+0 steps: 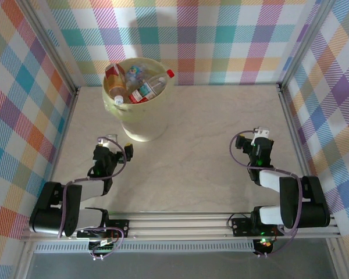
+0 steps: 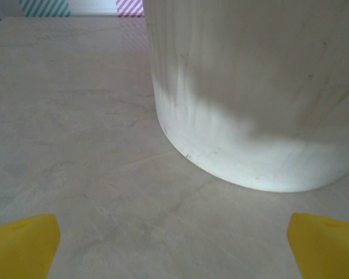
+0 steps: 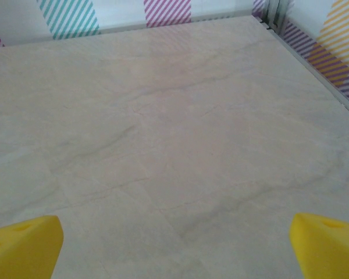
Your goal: Put the plastic bottles in the bin
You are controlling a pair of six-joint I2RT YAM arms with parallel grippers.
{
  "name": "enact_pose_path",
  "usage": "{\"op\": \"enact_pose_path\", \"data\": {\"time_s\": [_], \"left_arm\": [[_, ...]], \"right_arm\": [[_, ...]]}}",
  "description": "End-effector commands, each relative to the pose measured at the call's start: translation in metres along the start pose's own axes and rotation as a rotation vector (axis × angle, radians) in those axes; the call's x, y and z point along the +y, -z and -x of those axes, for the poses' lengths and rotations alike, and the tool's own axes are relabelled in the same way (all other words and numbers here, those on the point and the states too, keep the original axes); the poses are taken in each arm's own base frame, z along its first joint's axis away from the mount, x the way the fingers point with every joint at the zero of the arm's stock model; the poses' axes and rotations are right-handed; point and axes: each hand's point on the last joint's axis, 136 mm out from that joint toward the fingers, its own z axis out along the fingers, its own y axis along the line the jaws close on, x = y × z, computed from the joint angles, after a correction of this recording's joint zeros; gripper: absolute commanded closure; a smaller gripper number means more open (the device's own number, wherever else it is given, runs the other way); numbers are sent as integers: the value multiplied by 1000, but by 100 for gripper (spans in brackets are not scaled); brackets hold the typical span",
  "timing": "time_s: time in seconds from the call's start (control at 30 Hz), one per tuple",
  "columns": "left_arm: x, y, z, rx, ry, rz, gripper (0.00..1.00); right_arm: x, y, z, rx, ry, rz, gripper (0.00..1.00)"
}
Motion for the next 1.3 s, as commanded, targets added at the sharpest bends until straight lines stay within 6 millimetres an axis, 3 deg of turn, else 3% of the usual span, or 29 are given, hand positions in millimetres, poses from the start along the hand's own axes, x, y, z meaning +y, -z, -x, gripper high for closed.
{"op": "enact_pose_path", "data": {"time_s": [0.0,0.23,0.3,0.43,0.53,0.63,0.73,0.8,0.9,1.1,1.13,1.17,1.27], "left_arm": [[-4,-11,22,-83,-14,-16,0],[-11,-29,5,-24,-35,-57,0],[-9,-37,7,-19,-23,-49,0],[-14,-34,2,-5,-33,-93,0],[-16,-35,3,1,-22,-128,0],[-21,-28,2,-22,-31,-173,0],[-19,-13,3,-102,-31,-167,0],[-17,-23,5,-61,-23,-153,0],[-13,-41,2,30,-7,-124,0],[-4,-48,2,63,36,-106,0],[-4,-48,2,64,35,-107,0],[-4,-47,2,62,35,-105,0],[-4,-47,2,61,34,-106,0]], "right_arm": [[8,-8,19,-73,1,34,0],[53,-10,9,-52,137,250,0],[52,-12,9,-48,126,250,0],[40,-18,3,-72,73,224,0],[57,-12,1,-54,125,324,0],[60,-12,0,-45,131,342,0],[42,-19,1,-50,80,235,0],[22,-28,4,-24,30,108,0],[20,-27,3,-26,28,96,0],[27,-27,3,-22,43,134,0],[35,-25,3,-29,70,185,0],[57,-17,0,-36,129,315,0],[58,-16,-2,-40,126,324,0]]}}
